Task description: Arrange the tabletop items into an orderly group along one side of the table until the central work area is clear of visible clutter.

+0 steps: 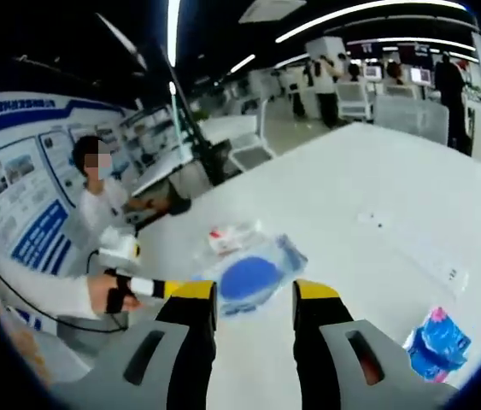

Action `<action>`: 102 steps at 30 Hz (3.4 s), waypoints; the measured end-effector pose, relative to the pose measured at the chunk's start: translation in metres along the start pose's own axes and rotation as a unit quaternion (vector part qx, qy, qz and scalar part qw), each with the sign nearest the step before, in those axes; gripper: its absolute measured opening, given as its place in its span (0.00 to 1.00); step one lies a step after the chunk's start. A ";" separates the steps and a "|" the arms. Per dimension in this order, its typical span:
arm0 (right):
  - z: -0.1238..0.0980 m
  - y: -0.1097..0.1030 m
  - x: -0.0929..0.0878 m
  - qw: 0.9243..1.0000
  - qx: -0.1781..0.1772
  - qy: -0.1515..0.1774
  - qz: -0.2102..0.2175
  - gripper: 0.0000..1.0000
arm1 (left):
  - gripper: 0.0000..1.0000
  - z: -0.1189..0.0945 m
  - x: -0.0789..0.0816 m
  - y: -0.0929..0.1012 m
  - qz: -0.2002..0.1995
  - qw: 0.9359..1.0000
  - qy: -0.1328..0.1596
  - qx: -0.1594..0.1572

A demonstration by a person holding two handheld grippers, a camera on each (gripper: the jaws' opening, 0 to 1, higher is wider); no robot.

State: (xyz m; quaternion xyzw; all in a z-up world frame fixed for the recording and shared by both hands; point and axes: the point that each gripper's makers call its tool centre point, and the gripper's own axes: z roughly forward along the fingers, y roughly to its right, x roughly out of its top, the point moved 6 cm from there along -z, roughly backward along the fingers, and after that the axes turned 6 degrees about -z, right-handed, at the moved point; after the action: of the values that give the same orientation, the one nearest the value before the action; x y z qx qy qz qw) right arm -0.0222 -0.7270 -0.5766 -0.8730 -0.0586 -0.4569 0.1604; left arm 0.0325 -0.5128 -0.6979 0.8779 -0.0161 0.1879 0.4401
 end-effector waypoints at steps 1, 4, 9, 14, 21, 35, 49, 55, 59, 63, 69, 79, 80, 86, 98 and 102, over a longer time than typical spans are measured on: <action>0.004 0.003 0.002 1.000 -0.003 0.002 -0.002 0.33 | 0.74 0.001 -0.001 0.000 0.001 1.000 -0.002 -0.001; 0.013 0.007 0.008 1.000 -0.006 0.010 -0.015 0.33 | 0.73 0.001 -0.001 0.001 0.001 1.000 -0.002 -0.001; 0.035 0.019 0.012 0.999 -0.009 -0.001 -0.036 0.34 | 0.72 0.004 -0.001 0.002 -0.001 1.000 -0.004 -0.005; 0.061 0.034 0.017 0.999 -0.007 -0.024 -0.028 0.35 | 0.69 0.007 0.000 0.002 -0.005 1.000 -0.005 -0.006; 0.098 0.043 0.035 0.994 0.041 -0.077 -0.062 0.32 | 0.61 0.010 0.002 -0.003 -0.013 1.000 -0.004 -0.002; 0.147 0.050 -0.012 0.983 0.039 -0.158 -0.080 0.33 | 0.52 0.019 0.006 -0.006 -0.027 1.000 0.006 0.014; 0.158 0.064 -0.033 0.983 0.041 -0.174 -0.051 0.25 | 0.29 0.020 0.006 -0.017 -0.011 0.998 0.015 0.057; 0.160 0.065 -0.034 0.981 0.026 -0.170 -0.090 0.06 | 0.12 0.020 0.007 -0.025 0.000 0.997 0.009 0.083; 0.154 0.063 -0.033 0.984 0.023 -0.160 -0.078 0.00 | 0.10 0.019 0.008 -0.025 -0.016 0.996 0.016 0.086; 0.145 0.060 -0.033 0.987 0.022 -0.142 -0.069 0.00 | 0.05 0.016 0.013 -0.023 0.023 0.994 0.032 0.105; 0.119 0.060 -0.032 0.995 0.010 -0.099 -0.034 0.00 | 0.00 0.012 0.023 -0.015 0.046 0.994 0.040 0.085; 0.056 0.049 -0.030 0.999 -0.029 -0.018 0.021 0.00 | 0.00 0.007 0.043 0.016 0.099 0.993 0.036 0.046; 0.050 0.047 -0.031 0.999 -0.032 -0.016 0.019 0.00 | 0.00 0.008 0.047 0.022 0.110 0.993 0.035 0.039; 0.022 0.044 -0.036 0.997 -0.057 0.010 0.056 0.00 | 0.00 0.015 0.067 0.050 0.198 0.980 0.019 0.022; -0.020 0.030 -0.053 0.986 -0.097 0.062 0.120 0.00 | 0.00 0.041 0.091 0.090 0.264 0.964 -0.010 -0.014; -0.028 0.029 -0.063 0.979 -0.116 0.076 0.149 0.00 | 0.00 0.052 0.091 0.101 0.272 0.962 -0.026 -0.027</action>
State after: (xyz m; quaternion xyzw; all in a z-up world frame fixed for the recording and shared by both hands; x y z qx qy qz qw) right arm -0.0731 -0.7607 -0.6199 -0.8473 0.1380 -0.4967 0.1280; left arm 0.1144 -0.6029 -0.6174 0.8330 -0.2707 0.2767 0.3953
